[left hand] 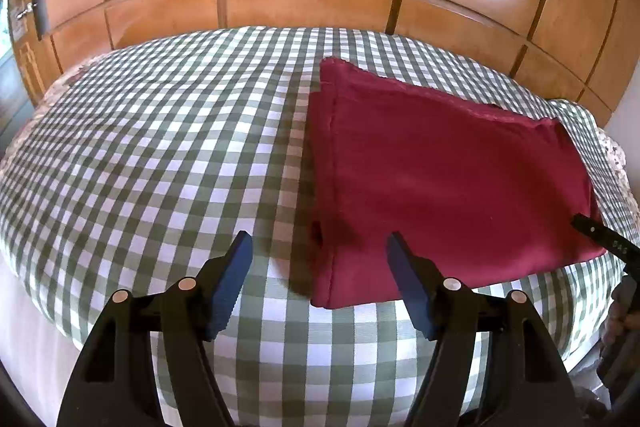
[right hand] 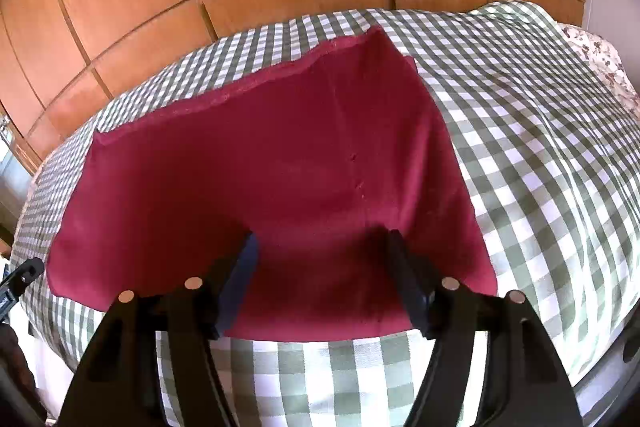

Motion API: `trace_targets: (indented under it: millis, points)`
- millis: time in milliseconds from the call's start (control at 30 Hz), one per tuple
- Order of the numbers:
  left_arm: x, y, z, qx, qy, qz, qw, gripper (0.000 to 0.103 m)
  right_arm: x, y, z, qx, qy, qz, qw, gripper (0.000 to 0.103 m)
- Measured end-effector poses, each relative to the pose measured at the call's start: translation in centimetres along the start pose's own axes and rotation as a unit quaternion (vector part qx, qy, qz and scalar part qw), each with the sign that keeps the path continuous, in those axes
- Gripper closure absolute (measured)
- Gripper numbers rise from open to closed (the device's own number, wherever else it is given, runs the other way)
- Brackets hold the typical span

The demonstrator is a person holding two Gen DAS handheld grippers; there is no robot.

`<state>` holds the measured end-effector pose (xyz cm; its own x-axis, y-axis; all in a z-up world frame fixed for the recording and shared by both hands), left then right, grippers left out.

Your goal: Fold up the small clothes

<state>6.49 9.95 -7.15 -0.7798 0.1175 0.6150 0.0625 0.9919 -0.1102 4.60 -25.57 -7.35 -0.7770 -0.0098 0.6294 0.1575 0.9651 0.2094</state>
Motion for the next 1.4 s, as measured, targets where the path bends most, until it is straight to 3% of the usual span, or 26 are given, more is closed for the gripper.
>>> trace_targets:
  millis: [167,233,300,367,400,467,567,833,867,900,933,1067,1267,1333,1367,1400]
  points:
    - [-0.7,-0.4,0.6,0.004,0.016,0.007,0.9998,0.042,-0.3,0.1,0.5,0.001,0.002,0.002,1.000,0.031]
    - [-1.4,-0.3,1.0,0.013,0.027,0.019,0.9994,0.050,-0.3,0.2,0.6,0.005,0.002,0.004,1.000,0.030]
    - [-2.1,-0.4,1.6,0.025,0.044,0.043,0.9978,0.079,-0.4,0.3,0.7,0.007,0.001,0.006,1.000,0.029]
    - [-2.3,-0.6,2.0,0.030,0.047,0.056,0.9968,0.085,-0.5,0.4,0.7,0.008,0.001,0.008,1.000,0.029]
    - [-2.1,-0.7,1.9,0.026,0.042,0.060,0.9970,0.094,-0.5,0.4,0.8,0.008,0.001,0.008,1.000,0.029]
    - [-1.8,-0.5,1.8,0.033,0.037,0.075,0.9959,0.095,-0.6,0.5,0.8,0.008,0.001,0.009,1.000,0.029]
    - [-1.3,0.9,1.8,0.083,0.042,0.115,0.9890,0.096,-0.6,0.5,0.8,0.007,0.001,0.008,1.000,0.029]
    - [-1.3,2.5,1.0,0.154,0.054,0.161,0.9733,0.095,-0.7,0.5,0.9,0.006,0.000,0.006,1.000,0.028]
    - [-1.2,2.5,0.4,0.158,0.051,0.163,0.9726,0.085,-0.7,0.5,0.9,0.005,0.000,0.006,1.000,0.028]
    - [-1.3,2.5,-0.2,0.159,0.047,0.162,0.9728,0.073,-0.7,0.5,0.9,0.006,-0.001,0.006,1.000,0.028]
    - [-1.5,2.5,-1.1,0.158,0.039,0.152,0.9750,0.071,-0.7,0.5,1.0,0.006,-0.001,0.005,1.000,0.028]
    - [-4.1,2.0,-3.9,0.133,0.043,0.116,0.9833,0.071,-0.7,0.5,0.9,0.006,-0.001,0.005,1.000,0.028]
    - [-9.3,1.2,-6.6,0.139,0.063,0.099,0.9833,0.071,-0.7,0.5,0.9,0.008,-0.001,0.006,1.000,0.027]
    - [-10.5,0.9,-7.1,0.134,0.061,0.097,0.9843,0.079,-0.7,0.6,0.9,0.008,-0.001,0.006,1.000,0.026]
    - [-10.9,0.8,-7.1,0.126,0.061,0.094,0.9856,0.097,-0.7,0.6,0.9,0.008,-0.001,0.006,1.000,0.026]
    - [-11.2,0.6,-6.8,0.113,0.059,0.081,0.9885,0.097,-0.7,0.6,0.9,0.008,-0.002,0.006,1.000,0.026]
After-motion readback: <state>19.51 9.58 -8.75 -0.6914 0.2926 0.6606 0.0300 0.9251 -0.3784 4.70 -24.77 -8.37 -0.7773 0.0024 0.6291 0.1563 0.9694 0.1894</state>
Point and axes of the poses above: each gripper's, at about its wrist camera, not at the fingertips, and x roughly against the way its jaws point, y to its left, z to its underside, the point moved 4 cm from there along -x, roughly the way its jaws point, and after that the axes turned 11 degrees about -y, right-handed, at the moved point
